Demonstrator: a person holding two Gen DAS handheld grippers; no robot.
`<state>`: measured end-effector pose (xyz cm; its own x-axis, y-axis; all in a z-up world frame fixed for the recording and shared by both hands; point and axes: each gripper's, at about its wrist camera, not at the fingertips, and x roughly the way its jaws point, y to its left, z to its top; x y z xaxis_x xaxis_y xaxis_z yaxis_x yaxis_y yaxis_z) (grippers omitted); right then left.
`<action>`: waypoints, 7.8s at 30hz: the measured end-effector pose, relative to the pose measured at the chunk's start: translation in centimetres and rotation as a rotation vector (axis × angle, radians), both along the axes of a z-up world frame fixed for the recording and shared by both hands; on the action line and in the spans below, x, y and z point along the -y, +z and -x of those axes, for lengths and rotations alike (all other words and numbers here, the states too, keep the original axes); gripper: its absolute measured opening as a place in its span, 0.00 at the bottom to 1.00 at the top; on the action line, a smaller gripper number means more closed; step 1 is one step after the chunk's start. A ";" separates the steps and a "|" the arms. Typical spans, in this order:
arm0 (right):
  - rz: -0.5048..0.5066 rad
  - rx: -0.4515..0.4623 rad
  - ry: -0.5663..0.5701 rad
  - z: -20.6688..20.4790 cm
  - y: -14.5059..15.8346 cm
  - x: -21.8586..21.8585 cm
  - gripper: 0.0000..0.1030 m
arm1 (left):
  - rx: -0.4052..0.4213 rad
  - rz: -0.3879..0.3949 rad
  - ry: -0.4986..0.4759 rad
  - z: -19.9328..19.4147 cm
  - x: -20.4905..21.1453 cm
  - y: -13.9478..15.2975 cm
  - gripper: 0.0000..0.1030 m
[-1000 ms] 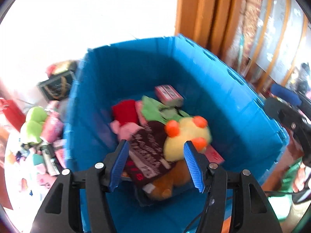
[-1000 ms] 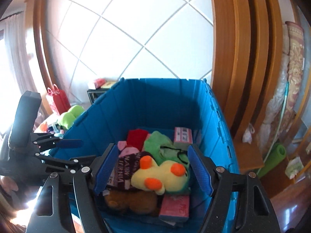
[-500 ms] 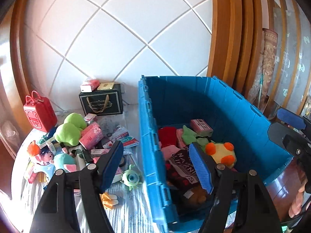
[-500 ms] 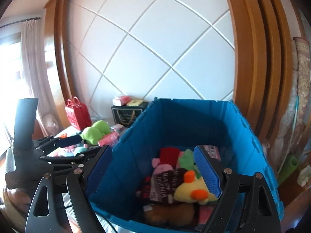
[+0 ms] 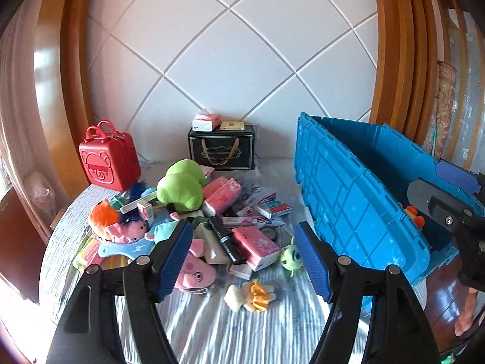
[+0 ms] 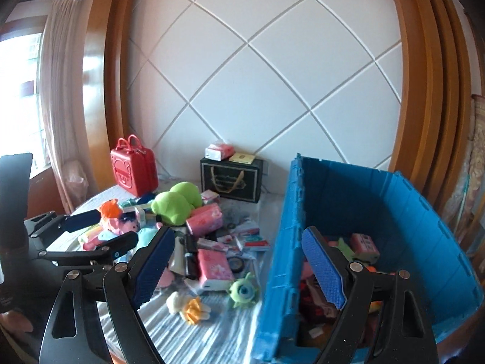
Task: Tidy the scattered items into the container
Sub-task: 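Withdraw both tools from the crate and reach back toward the pile, then grasp the blue-dress teddy bear with the left tool while the right grasps the cream plush, then lift the teddy bear and cream plush and carry them to the blue crate, then lower both plushes into the crate and open both tools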
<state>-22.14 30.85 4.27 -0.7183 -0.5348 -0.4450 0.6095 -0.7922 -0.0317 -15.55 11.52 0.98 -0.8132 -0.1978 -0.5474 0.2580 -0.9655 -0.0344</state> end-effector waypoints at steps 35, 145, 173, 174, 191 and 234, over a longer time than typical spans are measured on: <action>-0.210 0.429 0.117 10.3 -21.8 14.8 0.84 | 0.343 -0.096 0.296 4.6 16.0 -18.2 0.68; -0.141 0.315 0.016 5.5 -19.3 23.7 0.59 | 0.224 -0.002 0.016 4.6 25.0 -15.4 0.33; -0.012 -0.087 -0.301 1.9 0.6 12.0 0.59 | -0.117 0.055 -0.420 9.5 6.2 -0.9 0.33; -0.013 -0.098 -0.308 2.3 1.2 10.4 0.59 | -0.125 0.054 -0.423 9.8 4.7 -0.4 0.33; -0.156 -0.095 -0.349 11.7 3.2 -19.0 0.61 | 0.018 0.013 -0.518 16.2 -25.1 5.6 0.33; -0.255 0.114 -0.004 18.1 -5.5 -22.3 0.78 | 0.262 0.109 -0.328 19.5 -27.7 -2.7 0.70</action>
<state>-40.26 53.11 -1.23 -0.6577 -0.3925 -0.6429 0.6172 -0.7701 -0.1613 -35.06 39.19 -1.70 -0.6788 -0.0203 -0.7340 -0.0765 -0.9922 0.0982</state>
